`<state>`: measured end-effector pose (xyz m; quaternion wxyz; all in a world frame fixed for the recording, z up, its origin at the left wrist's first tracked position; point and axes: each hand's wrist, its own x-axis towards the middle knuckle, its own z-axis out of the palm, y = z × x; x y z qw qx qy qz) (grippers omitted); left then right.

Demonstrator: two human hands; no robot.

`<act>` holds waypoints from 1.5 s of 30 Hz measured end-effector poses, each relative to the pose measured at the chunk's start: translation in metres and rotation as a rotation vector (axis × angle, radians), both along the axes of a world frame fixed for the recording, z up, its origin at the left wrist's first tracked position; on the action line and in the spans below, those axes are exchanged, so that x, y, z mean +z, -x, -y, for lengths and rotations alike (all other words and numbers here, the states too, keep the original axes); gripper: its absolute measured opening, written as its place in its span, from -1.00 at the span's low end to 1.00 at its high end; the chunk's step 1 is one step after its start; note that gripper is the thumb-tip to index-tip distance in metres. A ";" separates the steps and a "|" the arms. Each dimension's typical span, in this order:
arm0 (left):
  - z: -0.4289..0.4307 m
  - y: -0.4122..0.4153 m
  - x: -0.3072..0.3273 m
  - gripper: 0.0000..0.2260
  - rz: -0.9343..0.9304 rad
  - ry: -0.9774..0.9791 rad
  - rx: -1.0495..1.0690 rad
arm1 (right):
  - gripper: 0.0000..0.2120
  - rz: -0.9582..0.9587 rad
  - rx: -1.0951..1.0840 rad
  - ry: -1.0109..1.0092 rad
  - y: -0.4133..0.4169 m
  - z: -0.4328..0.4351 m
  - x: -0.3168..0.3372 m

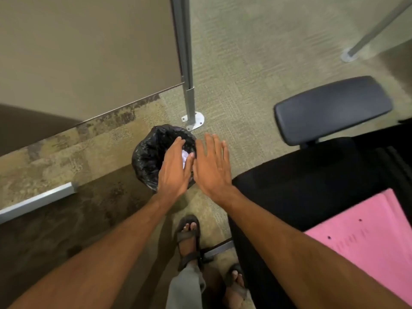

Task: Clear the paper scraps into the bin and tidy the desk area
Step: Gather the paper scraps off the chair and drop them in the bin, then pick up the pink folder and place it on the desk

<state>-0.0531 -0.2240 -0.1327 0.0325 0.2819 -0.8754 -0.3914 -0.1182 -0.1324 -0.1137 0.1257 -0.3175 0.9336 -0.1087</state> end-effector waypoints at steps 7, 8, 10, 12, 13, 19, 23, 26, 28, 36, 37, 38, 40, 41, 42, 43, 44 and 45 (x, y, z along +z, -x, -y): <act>-0.081 0.001 0.053 -0.62 -0.074 0.046 -0.212 | -0.56 0.010 -0.138 0.067 -0.019 -0.093 0.050; -0.095 0.003 0.058 -0.62 -0.077 0.072 -0.258 | -0.56 0.016 -0.173 0.059 -0.021 -0.110 0.055; -0.124 0.007 0.064 -0.62 -0.084 0.116 -0.360 | -0.55 0.042 -0.234 0.021 -0.024 -0.143 0.058; -0.153 0.012 0.069 -0.61 -0.085 0.168 -0.492 | -0.51 0.082 -0.313 0.005 -0.026 -0.176 0.057; -0.167 0.015 0.069 -0.61 -0.080 0.197 -0.555 | -0.50 0.109 -0.370 0.014 -0.027 -0.192 0.056; -0.240 0.030 0.067 -0.56 0.084 0.278 -0.770 | -0.38 0.154 -0.675 -0.159 -0.036 -0.269 0.047; -0.269 0.039 0.070 -0.64 0.165 0.289 -0.786 | -0.36 0.253 -0.864 -0.212 -0.044 -0.308 0.046; -0.280 0.043 0.072 -0.63 0.278 0.257 -0.754 | -0.35 0.362 -1.050 -0.142 -0.054 -0.330 0.052; -0.285 0.045 0.073 -0.64 0.335 0.172 -0.704 | -0.34 0.416 -1.137 -0.118 -0.059 -0.341 0.056; -0.294 0.050 0.070 -0.87 0.367 -0.061 -0.515 | -0.42 0.501 -1.505 -0.003 -0.078 -0.373 0.058; -0.295 0.050 0.069 -0.88 0.375 -0.083 -0.501 | -0.43 0.492 -1.529 0.021 -0.080 -0.375 0.057; -0.296 0.050 0.069 -0.89 0.381 -0.101 -0.495 | -0.43 0.488 -1.553 0.043 -0.082 -0.378 0.057; -0.298 0.050 0.068 -0.91 0.398 -0.139 -0.485 | -0.37 0.495 -1.635 0.099 -0.082 -0.383 0.057; -0.299 0.050 0.067 -0.93 0.414 -0.167 -0.473 | -0.34 0.491 -1.690 0.140 -0.082 -0.386 0.057; -0.299 0.051 0.066 -0.95 0.433 -0.199 -0.456 | -0.32 0.475 -1.739 0.181 -0.082 -0.391 0.057; -0.300 0.051 0.066 -0.95 0.452 -0.235 -0.437 | -0.31 0.453 -1.777 0.223 -0.083 -0.395 0.056; -0.299 0.050 0.066 -0.94 0.466 -0.276 -0.415 | -0.31 0.435 -1.814 0.270 -0.085 -0.400 0.056; -0.299 0.049 0.065 -0.93 0.475 -0.315 -0.391 | -0.30 0.426 -1.855 0.330 -0.088 -0.404 0.056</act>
